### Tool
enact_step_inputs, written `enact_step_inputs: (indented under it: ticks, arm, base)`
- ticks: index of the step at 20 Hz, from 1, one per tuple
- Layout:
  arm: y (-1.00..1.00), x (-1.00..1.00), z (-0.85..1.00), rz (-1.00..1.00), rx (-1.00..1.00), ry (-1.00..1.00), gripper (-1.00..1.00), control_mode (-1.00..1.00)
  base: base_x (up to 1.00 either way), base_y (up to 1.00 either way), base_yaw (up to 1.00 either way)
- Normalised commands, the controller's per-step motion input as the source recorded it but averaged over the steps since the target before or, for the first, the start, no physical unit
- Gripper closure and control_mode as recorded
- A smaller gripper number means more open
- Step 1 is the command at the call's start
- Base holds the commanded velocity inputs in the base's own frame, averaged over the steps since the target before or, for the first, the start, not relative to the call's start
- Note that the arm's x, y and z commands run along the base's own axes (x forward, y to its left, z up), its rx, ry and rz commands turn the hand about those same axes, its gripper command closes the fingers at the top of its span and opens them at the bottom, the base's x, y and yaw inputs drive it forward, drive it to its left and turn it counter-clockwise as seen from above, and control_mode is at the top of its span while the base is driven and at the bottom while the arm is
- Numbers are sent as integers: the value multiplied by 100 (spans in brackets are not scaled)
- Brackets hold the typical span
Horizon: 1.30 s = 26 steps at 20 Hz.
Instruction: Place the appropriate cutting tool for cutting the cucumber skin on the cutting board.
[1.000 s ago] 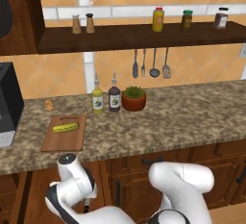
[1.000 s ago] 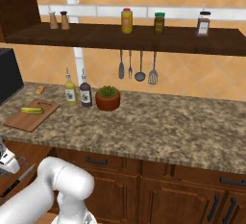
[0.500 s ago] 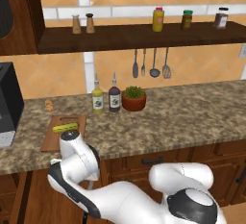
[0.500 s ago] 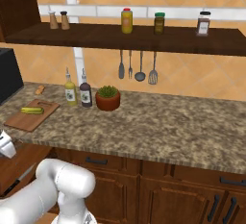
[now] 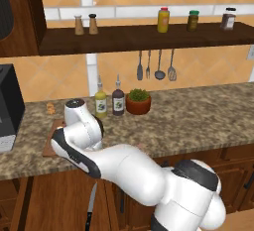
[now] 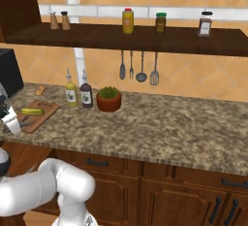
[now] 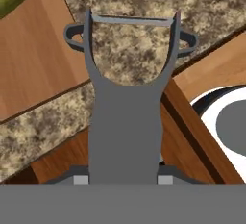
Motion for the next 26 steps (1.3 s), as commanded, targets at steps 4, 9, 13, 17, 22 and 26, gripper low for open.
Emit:
enact_step_inputs:
  ticks: [4,9,13,17,22,26]
  arm:
    - [9,92,-6,-12,0,0,100,-100]
    - [17,76,-30,-5,0,1,100,-100]
    - [40,61,-24,-3,0,5,100,-100]
    - [45,35,-25,-3,0,14,100,-100]
    - [32,14,-29,-3,0,13,100,-100]
    - [31,25,-23,-2,0,11,100,-100]
  base:
    - [0,0,0]
    - [0,0,0]
    - [0,0,0]
    - [0,0,0]
    - [0,0,0]
    - [0,0,0]
